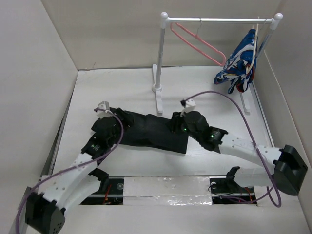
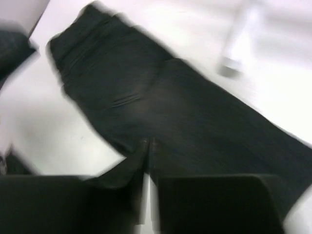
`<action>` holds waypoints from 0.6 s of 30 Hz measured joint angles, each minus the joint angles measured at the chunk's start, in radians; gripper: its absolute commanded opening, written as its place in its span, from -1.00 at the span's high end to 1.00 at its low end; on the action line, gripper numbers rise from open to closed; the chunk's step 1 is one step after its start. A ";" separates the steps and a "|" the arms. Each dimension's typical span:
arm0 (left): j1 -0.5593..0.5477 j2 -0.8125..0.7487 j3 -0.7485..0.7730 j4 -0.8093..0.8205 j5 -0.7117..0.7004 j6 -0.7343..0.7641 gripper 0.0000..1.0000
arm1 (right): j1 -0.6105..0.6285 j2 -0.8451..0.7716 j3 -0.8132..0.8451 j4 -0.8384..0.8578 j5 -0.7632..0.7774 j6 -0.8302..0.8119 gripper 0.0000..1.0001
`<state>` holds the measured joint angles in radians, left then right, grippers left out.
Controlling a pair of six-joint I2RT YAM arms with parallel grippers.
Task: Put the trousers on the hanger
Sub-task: Fold the trousers at the center of the board.
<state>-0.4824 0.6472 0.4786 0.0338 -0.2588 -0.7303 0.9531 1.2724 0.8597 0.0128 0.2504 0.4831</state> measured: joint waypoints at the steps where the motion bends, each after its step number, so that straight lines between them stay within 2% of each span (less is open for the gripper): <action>1: -0.002 0.061 -0.016 0.029 0.018 -0.004 -0.31 | -0.036 -0.043 -0.068 0.019 0.005 0.013 -0.22; 3: -0.017 0.191 -0.029 0.069 0.031 -0.011 -0.30 | -0.103 -0.093 -0.185 0.020 0.011 0.045 -0.41; 6: -0.050 0.323 -0.036 0.129 0.000 -0.024 -0.30 | -0.182 -0.107 -0.313 0.017 0.000 0.083 -0.42; 11: -0.060 0.382 -0.101 0.223 -0.035 -0.058 -0.29 | -0.323 -0.046 -0.386 0.058 -0.063 0.107 -0.29; 13: -0.060 0.381 -0.134 0.242 -0.046 -0.071 -0.29 | -0.371 0.019 -0.383 0.109 -0.101 0.109 -0.10; 14: -0.060 0.377 -0.149 0.251 -0.055 -0.080 -0.28 | -0.390 0.052 -0.383 0.134 -0.122 0.112 0.11; 15: -0.060 0.366 -0.168 0.252 -0.068 -0.088 -0.27 | -0.408 0.082 -0.384 0.159 -0.146 0.112 0.54; 18: -0.060 0.296 -0.221 0.235 -0.114 -0.134 -0.26 | -0.451 0.157 -0.381 0.249 -0.209 0.118 1.00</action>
<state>-0.5423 0.9428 0.2573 0.2691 -0.3725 -0.8642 0.5022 1.4296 0.4782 0.2623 0.0418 0.6010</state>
